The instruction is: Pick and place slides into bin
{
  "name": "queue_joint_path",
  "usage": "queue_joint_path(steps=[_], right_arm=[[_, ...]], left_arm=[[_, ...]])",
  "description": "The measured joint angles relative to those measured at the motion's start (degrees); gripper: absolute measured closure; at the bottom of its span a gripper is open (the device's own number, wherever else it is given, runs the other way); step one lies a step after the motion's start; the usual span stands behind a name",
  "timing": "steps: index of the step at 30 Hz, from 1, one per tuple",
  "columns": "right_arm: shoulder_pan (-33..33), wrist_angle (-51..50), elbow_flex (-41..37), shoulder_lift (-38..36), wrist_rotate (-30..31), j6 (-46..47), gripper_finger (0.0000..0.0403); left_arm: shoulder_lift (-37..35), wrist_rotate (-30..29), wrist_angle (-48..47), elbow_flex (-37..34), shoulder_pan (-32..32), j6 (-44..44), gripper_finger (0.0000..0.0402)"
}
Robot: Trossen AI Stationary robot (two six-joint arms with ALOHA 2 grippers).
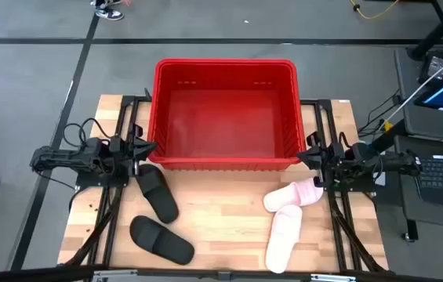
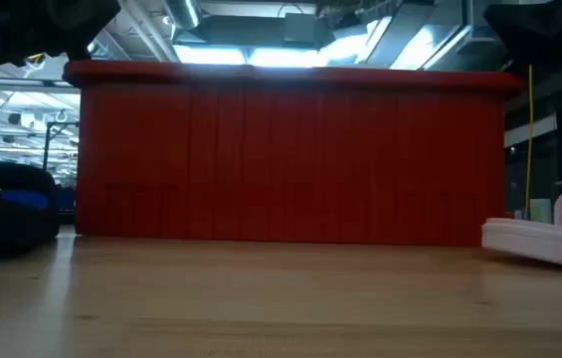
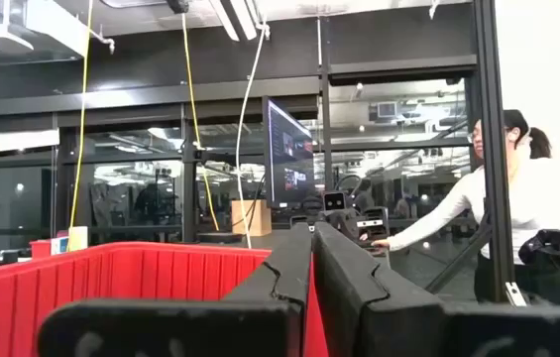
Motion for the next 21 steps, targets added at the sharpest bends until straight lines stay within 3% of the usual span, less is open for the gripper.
queue_joint_path(steps=[21], right_arm=[[0.0,0.0,0.0,0.0,0.0,0.0,0.0397]], left_arm=[[0.0,0.0,0.0,0.0,0.0,0.0,0.0389]])
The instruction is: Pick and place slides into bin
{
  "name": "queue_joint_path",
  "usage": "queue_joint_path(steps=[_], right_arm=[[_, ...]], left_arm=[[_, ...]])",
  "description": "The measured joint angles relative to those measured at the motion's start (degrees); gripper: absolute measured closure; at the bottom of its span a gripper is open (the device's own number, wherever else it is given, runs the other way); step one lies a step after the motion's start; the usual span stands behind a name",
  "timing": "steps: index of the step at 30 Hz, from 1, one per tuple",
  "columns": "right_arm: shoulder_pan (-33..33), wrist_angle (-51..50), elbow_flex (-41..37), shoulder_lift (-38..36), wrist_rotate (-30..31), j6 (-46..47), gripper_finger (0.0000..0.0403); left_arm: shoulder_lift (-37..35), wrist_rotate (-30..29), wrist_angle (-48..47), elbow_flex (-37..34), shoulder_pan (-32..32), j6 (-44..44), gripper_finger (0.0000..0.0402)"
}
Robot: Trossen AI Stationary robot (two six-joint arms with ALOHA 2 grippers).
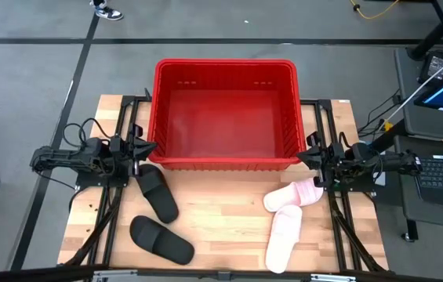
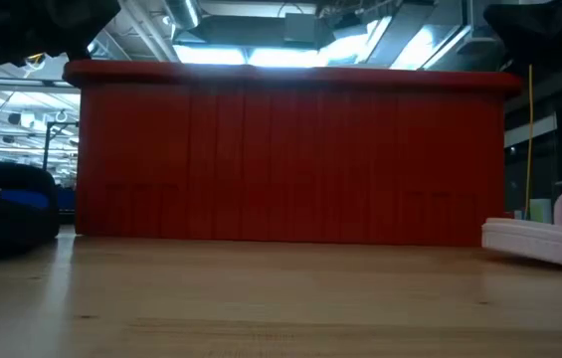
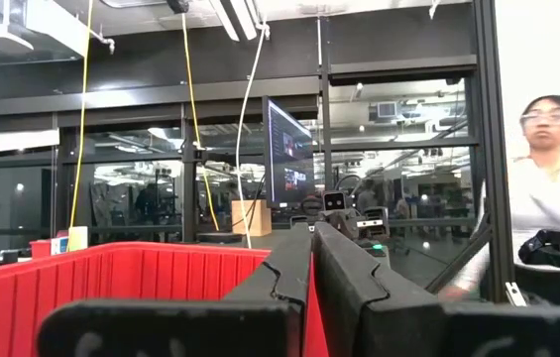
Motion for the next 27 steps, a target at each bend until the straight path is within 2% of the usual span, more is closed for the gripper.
queue_joint_path(steps=[27], right_arm=[[0.0,0.0,0.0,0.0,0.0,0.0,0.0397]], left_arm=[[0.0,0.0,0.0,0.0,0.0,0.0,0.0395]])
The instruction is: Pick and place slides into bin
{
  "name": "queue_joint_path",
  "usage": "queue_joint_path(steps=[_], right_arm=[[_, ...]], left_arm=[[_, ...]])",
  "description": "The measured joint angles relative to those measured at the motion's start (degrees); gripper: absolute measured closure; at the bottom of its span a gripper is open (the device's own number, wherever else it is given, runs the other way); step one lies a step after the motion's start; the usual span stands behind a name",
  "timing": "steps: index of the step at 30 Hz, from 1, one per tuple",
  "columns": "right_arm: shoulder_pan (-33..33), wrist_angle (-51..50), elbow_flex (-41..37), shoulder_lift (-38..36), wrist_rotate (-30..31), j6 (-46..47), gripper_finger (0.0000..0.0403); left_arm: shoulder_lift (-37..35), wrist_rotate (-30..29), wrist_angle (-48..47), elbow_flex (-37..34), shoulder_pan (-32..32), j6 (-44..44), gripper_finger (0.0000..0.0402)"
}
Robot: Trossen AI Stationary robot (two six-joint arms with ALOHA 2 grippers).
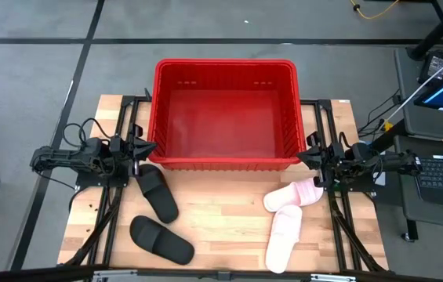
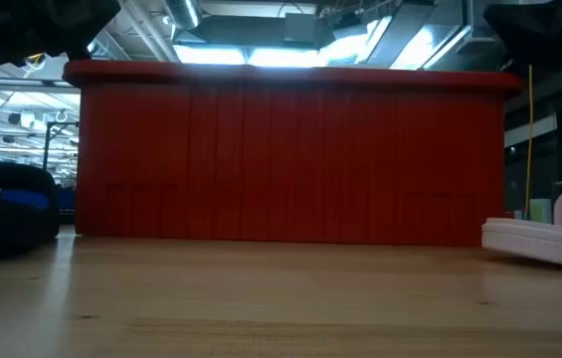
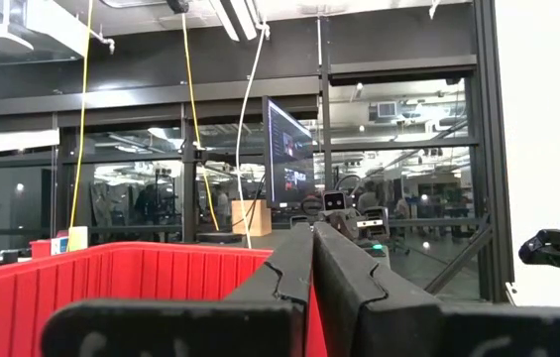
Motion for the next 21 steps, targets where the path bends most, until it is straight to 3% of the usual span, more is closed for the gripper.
queue_joint_path(steps=[21], right_arm=[[0.0,0.0,0.0,0.0,0.0,0.0,0.0397]], left_arm=[[0.0,0.0,0.0,0.0,0.0,0.0,0.0390]])
